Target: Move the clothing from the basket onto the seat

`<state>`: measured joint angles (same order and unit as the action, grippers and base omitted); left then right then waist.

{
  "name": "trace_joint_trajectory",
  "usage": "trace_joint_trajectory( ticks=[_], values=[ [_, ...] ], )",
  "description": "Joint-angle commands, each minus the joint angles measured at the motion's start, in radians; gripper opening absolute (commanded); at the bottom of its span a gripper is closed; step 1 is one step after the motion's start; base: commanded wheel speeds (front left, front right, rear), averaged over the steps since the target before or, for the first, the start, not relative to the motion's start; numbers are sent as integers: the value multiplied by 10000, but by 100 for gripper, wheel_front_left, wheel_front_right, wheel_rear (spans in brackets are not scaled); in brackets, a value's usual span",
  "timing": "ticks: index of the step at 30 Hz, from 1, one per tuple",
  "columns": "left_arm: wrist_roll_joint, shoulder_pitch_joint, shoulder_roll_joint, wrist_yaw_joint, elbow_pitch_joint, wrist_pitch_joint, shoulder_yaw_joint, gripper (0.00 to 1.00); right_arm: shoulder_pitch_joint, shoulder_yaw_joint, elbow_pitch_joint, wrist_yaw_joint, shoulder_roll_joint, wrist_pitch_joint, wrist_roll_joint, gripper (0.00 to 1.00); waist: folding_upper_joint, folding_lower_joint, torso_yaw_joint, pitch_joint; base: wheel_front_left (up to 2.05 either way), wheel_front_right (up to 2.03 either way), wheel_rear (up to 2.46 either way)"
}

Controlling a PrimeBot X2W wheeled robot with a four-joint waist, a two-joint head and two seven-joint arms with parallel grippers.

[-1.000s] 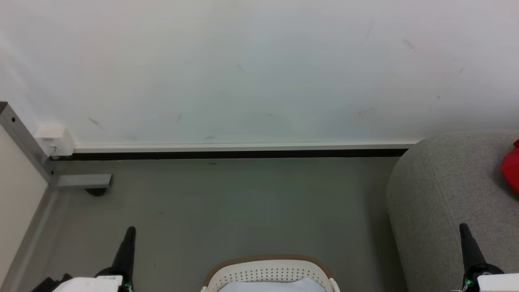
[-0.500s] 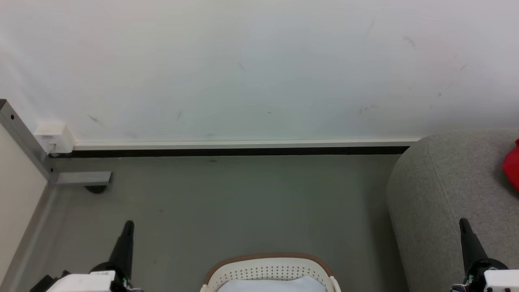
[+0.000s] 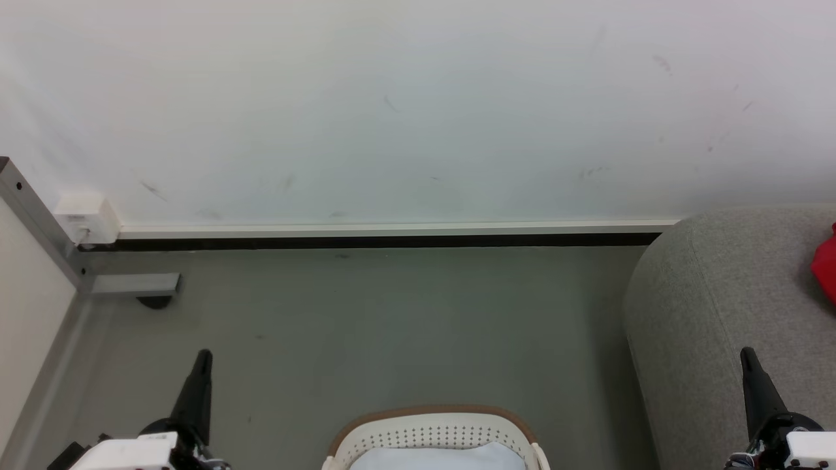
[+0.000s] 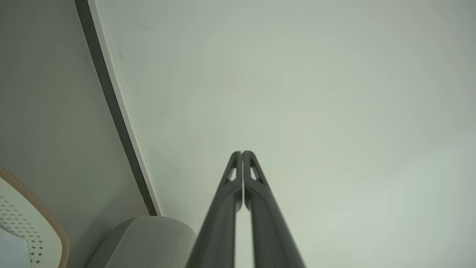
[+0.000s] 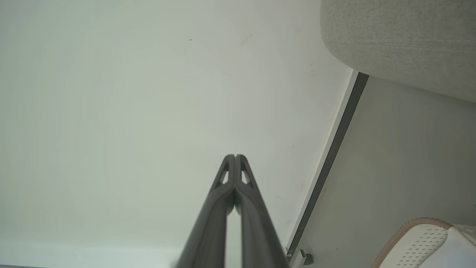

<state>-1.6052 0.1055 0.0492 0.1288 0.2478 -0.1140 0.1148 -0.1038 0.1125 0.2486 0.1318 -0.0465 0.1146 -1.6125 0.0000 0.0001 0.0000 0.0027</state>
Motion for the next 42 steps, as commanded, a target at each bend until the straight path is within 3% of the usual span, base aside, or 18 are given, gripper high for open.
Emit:
trace_joint_trajectory(
  ticks=[1, 42],
  values=[
    [-132, 103, 14, 48, -24, -46, 27, 0, -132, 42, -50, -22, -70, 30, -7, 0, 0, -1, 0, -1, 0, 0, 0],
    [-135, 100, 15, 48, -28, -43, 23, 0, -128, 39, -51, -22, -69, 29, -8, 0, 0, -1, 0, 0, 0, 0, 0]
  ],
)
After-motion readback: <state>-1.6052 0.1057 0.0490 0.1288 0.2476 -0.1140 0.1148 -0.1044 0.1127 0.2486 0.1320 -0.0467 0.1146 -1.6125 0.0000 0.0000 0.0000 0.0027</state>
